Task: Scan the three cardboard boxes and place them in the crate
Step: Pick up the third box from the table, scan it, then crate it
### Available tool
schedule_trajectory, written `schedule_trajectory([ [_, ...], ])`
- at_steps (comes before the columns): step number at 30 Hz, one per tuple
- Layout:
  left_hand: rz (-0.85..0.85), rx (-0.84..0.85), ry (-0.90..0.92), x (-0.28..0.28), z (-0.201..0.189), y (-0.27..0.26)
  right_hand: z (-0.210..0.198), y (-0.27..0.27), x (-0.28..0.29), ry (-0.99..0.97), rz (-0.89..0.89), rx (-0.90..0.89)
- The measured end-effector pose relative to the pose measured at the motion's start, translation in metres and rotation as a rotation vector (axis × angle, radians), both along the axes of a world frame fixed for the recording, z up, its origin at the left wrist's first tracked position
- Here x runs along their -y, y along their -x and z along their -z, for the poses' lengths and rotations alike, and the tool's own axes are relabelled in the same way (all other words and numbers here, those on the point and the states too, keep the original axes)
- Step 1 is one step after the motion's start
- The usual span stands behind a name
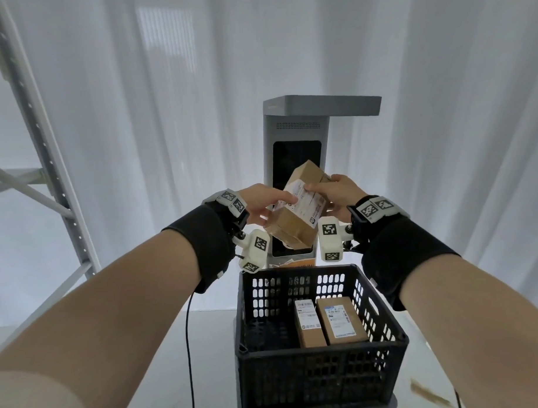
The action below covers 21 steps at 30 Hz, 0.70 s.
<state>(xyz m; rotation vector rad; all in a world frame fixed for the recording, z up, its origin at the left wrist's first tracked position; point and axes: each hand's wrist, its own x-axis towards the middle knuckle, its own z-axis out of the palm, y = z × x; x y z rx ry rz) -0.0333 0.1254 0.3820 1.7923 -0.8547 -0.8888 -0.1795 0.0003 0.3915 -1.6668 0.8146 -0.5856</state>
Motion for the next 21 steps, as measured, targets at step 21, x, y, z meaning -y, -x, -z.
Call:
schedule_trajectory([
  [21,-0.002,0.124,0.082,-0.023,0.002,-0.029,0.016,-0.042,-0.039,-0.026,-0.037,-0.109],
])
